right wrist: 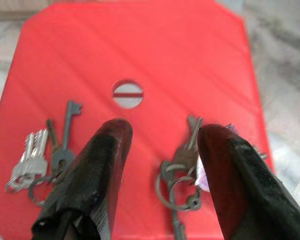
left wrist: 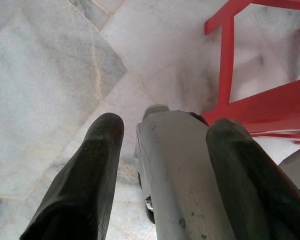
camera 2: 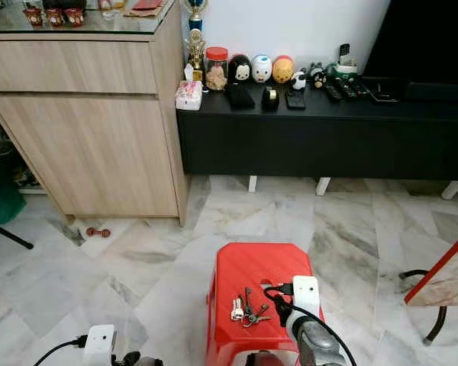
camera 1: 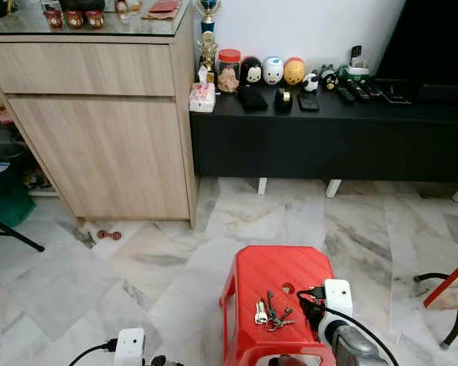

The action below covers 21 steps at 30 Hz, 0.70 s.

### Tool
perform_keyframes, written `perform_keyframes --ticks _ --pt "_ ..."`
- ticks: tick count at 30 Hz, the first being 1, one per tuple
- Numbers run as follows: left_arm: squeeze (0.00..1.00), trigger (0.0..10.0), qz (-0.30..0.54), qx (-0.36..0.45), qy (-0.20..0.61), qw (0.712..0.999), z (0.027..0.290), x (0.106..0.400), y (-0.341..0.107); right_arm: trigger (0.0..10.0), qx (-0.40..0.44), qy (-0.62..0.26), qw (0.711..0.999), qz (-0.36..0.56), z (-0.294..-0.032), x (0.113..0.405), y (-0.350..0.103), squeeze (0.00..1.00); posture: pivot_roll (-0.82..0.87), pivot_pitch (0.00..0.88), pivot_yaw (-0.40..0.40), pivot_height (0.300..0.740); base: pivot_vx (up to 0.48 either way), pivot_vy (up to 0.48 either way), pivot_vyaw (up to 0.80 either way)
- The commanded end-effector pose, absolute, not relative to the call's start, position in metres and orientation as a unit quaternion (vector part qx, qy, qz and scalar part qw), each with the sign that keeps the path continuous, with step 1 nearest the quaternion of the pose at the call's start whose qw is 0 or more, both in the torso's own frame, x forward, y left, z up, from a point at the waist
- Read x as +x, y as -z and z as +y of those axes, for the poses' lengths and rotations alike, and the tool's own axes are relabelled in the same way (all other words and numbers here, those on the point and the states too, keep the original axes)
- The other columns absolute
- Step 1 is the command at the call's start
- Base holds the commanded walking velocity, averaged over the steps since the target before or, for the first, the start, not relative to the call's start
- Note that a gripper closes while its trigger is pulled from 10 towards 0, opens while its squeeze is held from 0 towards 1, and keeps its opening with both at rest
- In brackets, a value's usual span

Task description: Hang keys on a hook

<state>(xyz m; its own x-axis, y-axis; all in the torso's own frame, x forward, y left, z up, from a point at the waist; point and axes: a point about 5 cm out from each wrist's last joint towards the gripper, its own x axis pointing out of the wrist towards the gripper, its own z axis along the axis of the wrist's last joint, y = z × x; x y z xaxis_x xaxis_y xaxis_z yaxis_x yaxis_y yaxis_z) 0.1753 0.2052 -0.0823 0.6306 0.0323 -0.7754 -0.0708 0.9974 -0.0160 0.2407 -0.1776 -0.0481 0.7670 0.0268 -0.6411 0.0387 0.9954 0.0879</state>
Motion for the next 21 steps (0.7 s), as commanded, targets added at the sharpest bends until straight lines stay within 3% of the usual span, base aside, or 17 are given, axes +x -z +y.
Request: perform_keyframes --ticks 1,7,21 --pt "0.0 10.0 0.452 -0.023 -0.026 0.891 0.203 0.162 0.089 10.0 0.047 0.015 0.945 0.324 -0.18 0.247 0.043 0.0 0.01 0.018 -0.074 0.639 0.0 0.0 0.0" --pt "0.0 10.0 0.453 -0.022 -0.027 0.891 0.204 0.16 0.09 10.0 0.054 0.032 0.953 0.298 -0.18 0.253 0.037 0.0 0.01 0.032 -0.071 0.606 0.0 0.0 0.0" --pt "0.0 10.0 0.451 -0.021 -0.029 0.892 0.206 0.16 0.089 10.0 0.068 0.023 0.949 0.308 -0.176 0.258 0.036 0.0 0.01 0.038 -0.068 0.606 0.0 0.0 0.0"
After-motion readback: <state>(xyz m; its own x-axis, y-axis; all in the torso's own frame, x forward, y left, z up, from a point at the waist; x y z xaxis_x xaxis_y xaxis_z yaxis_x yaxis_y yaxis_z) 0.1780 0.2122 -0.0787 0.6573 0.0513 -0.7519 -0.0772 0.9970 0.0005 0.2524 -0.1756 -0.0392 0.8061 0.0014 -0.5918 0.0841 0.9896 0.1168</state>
